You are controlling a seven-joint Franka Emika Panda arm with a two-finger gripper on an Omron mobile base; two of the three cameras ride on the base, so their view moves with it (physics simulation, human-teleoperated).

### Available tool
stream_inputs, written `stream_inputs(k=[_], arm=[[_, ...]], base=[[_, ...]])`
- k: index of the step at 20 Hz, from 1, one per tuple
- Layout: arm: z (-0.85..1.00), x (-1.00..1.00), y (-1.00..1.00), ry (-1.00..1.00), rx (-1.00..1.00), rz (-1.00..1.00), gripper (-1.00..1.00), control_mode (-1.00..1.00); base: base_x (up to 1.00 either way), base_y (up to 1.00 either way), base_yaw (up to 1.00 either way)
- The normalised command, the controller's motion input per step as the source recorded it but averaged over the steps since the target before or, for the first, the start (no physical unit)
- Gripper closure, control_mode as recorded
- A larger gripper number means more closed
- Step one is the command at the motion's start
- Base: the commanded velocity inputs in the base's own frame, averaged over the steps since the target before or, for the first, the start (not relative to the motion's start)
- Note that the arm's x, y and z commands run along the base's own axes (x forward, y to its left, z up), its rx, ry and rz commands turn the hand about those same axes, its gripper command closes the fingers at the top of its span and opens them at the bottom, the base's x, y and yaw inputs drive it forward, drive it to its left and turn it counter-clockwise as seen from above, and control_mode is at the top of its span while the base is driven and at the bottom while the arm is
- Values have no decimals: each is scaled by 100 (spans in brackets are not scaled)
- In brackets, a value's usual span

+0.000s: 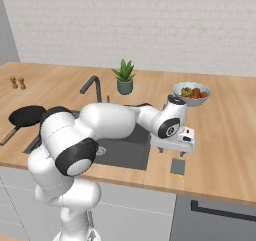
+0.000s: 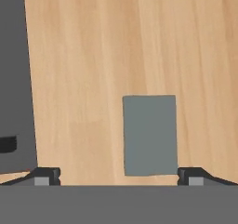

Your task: Pick the pan and sponge and place them into the sink. Then turn on the water.

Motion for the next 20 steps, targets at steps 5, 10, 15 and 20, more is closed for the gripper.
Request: stream_inputs(k=[5,10,15,20], arm=[[-32,26,-17,1,0,3,-100,-100],[-24,25,-25,2,0,4,-100,-100],[-26,18,-23,6,0,4,-100,-100],[-30,3,-4,7,0,4,-100,-100]], base=[[0,0,0],[0,0,0],[0,0,0],[0,0,0]])
